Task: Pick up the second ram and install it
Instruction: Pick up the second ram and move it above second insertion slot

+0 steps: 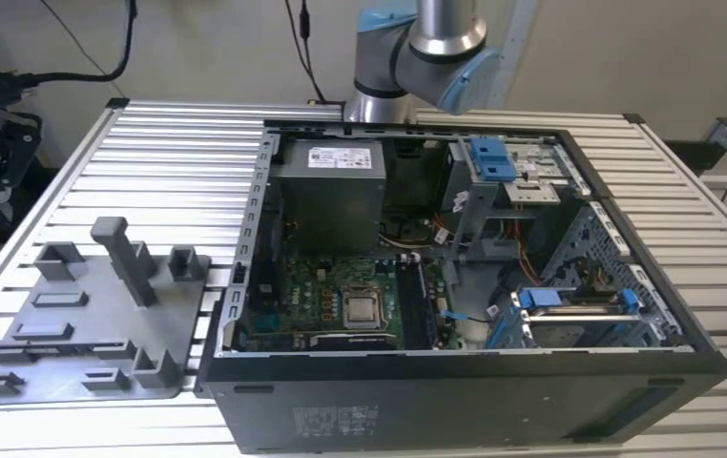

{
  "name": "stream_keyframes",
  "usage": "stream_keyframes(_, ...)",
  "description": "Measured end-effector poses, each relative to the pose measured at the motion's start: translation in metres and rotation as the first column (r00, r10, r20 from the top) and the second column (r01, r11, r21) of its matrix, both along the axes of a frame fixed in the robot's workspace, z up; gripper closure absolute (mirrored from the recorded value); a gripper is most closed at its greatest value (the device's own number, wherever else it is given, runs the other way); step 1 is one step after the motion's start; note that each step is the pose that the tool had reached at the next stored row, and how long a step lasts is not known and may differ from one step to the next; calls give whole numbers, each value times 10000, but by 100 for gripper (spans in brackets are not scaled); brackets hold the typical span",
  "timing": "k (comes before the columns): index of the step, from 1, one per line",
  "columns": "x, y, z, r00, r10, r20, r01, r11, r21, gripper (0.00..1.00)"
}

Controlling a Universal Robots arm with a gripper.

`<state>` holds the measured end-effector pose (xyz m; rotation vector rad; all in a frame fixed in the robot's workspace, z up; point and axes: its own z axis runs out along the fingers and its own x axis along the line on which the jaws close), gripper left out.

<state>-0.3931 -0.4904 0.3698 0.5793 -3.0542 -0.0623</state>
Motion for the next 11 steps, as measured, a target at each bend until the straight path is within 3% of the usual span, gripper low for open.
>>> stream_keyframes(3,-1,0,1,9985,539,-1,-539,9985,-5,89)
stream_keyframes(6,-1,0,1,9940,1092,-1,-1092,9940,-5,89)
stream_keyframes(11,-1,0,0,9800,1990,0,-1990,9800,-5,89)
